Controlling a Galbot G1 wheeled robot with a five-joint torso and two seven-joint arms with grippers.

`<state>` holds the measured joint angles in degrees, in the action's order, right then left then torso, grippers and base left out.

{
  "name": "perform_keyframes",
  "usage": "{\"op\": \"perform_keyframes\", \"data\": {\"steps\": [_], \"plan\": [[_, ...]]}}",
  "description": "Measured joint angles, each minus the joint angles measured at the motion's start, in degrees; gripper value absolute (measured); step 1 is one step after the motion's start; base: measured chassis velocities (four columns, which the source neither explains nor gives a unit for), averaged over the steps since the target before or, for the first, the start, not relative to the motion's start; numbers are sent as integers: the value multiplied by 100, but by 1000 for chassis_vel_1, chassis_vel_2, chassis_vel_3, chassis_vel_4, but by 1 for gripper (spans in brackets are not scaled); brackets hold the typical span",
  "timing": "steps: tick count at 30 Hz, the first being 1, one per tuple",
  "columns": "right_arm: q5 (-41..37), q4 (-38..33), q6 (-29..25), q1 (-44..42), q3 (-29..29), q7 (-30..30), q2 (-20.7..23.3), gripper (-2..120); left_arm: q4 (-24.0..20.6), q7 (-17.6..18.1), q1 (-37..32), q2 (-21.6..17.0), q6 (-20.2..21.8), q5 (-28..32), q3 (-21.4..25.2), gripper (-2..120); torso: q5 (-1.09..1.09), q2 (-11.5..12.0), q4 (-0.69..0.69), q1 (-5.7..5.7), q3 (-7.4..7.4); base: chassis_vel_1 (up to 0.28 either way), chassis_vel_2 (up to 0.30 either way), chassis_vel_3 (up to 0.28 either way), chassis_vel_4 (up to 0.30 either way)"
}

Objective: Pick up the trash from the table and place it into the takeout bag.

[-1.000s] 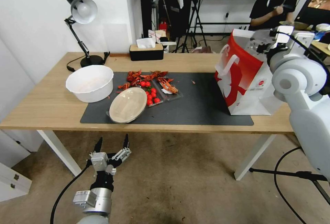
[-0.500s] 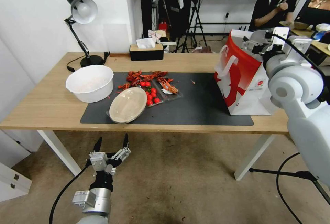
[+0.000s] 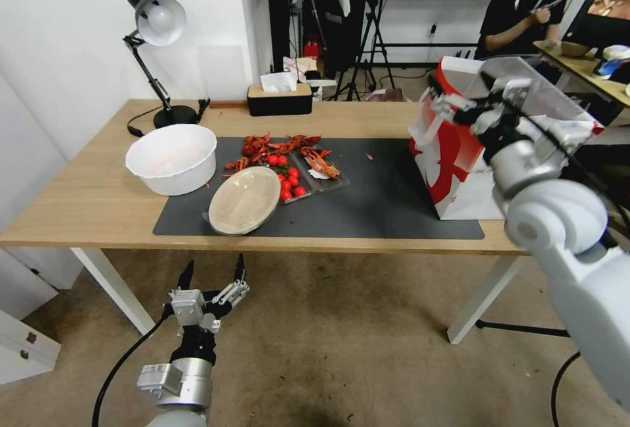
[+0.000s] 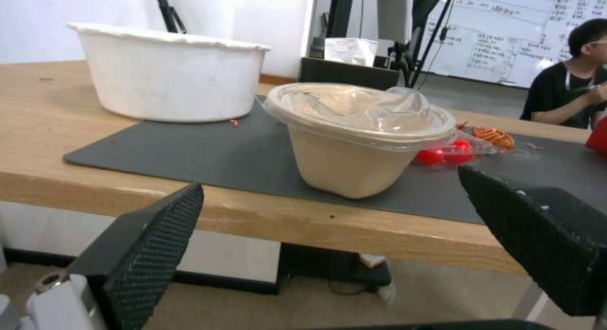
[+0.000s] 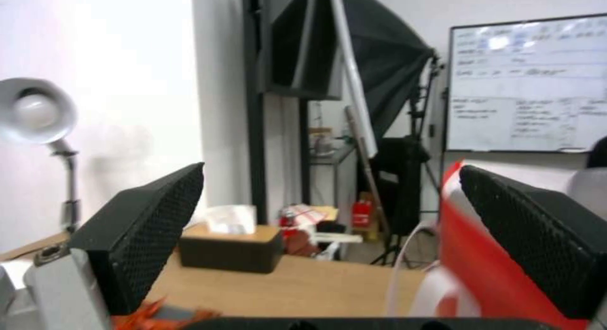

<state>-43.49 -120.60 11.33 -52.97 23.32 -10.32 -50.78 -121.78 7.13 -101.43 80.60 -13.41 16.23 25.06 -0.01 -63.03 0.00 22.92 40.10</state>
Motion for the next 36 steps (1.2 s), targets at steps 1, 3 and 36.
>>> {"op": "perform_keyframes", "data": {"steps": [1, 3, 36], "plan": [[20, -22, -25, -74, 22, 54, -18, 100, 5, 0, 2, -3, -2, 2, 0, 100, 0, 0, 0, 0, 0, 0, 0, 0, 0], [43, -39, -61, -147, 42, 109, -37, 100, 9, 0, 3, -3, -5, 6, 0, 100, 0, 0, 0, 0, 0, 0, 0, 0, 0], [1414, -243, -1849, -3325, 783, 1368, -1374, 100, 138, 7, 165, -105, 11, 292, 3, 100, 0, 0, 0, -1, 0, 0, 0, 0, 0]]}}
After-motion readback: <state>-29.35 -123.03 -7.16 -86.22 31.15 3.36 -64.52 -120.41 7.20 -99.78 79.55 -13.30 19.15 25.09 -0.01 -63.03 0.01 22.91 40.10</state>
